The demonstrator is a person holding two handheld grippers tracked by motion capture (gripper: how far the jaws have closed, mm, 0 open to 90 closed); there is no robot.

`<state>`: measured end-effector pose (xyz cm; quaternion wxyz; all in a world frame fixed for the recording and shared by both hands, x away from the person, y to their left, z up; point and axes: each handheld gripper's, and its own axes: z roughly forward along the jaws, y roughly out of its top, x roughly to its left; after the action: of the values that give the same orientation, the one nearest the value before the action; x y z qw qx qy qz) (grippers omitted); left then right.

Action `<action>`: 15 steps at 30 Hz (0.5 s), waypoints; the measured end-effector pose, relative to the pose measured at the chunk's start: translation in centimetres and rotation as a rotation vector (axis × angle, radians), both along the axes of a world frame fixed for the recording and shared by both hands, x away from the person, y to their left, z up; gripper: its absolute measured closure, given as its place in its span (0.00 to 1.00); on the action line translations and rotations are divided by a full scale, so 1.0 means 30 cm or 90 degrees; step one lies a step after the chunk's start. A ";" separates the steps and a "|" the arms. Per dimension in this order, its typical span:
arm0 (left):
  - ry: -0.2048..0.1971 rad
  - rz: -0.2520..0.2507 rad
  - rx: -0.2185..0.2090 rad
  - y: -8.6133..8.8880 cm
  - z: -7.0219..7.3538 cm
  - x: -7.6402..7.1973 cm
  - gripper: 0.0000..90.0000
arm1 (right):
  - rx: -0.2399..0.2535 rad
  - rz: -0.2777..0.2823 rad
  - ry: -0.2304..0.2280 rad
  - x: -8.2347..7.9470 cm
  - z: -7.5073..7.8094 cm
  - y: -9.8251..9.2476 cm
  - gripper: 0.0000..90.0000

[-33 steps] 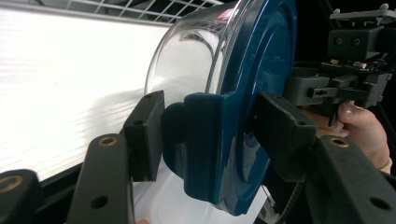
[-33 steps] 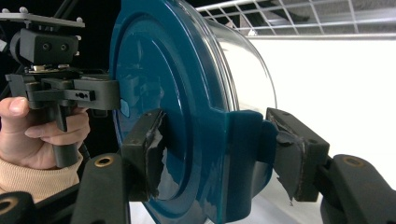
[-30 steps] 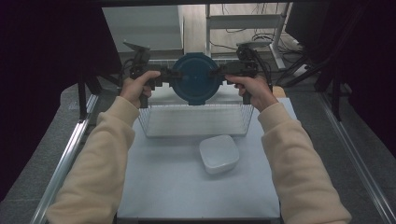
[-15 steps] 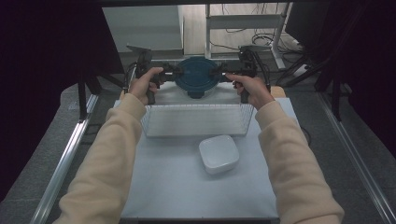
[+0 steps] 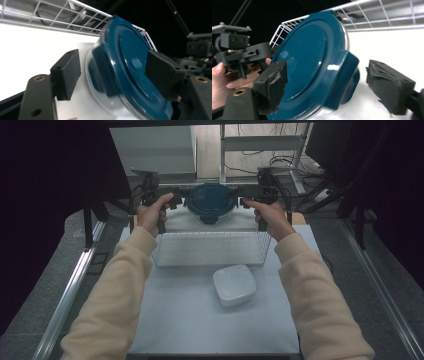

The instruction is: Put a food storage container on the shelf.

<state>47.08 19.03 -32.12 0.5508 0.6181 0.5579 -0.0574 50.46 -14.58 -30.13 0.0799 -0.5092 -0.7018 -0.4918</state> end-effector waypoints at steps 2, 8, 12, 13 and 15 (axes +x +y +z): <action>-0.021 -0.006 0.015 0.009 0.012 -0.042 0.29 | -0.033 0.004 -0.030 -0.033 0.022 0.001 0.12; -0.078 -0.043 0.071 0.041 0.011 -0.225 0.27 | -0.066 0.035 -0.133 -0.195 0.042 -0.028 0.13; -0.106 -0.046 0.115 0.064 -0.049 -0.352 0.26 | -0.062 0.053 -0.148 -0.280 -0.014 -0.086 0.14; -0.108 -0.048 0.121 0.068 -0.063 -0.370 0.26 | -0.068 0.058 -0.150 -0.307 -0.038 -0.103 0.14; -0.115 -0.045 0.131 0.081 -0.106 -0.423 0.26 | -0.081 0.065 -0.157 -0.344 -0.072 -0.129 0.15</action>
<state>34.38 21.46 -35.30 0.5300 0.6933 0.4869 0.0367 40.15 -18.44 -32.29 -0.0143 -0.4128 -0.7608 -0.5007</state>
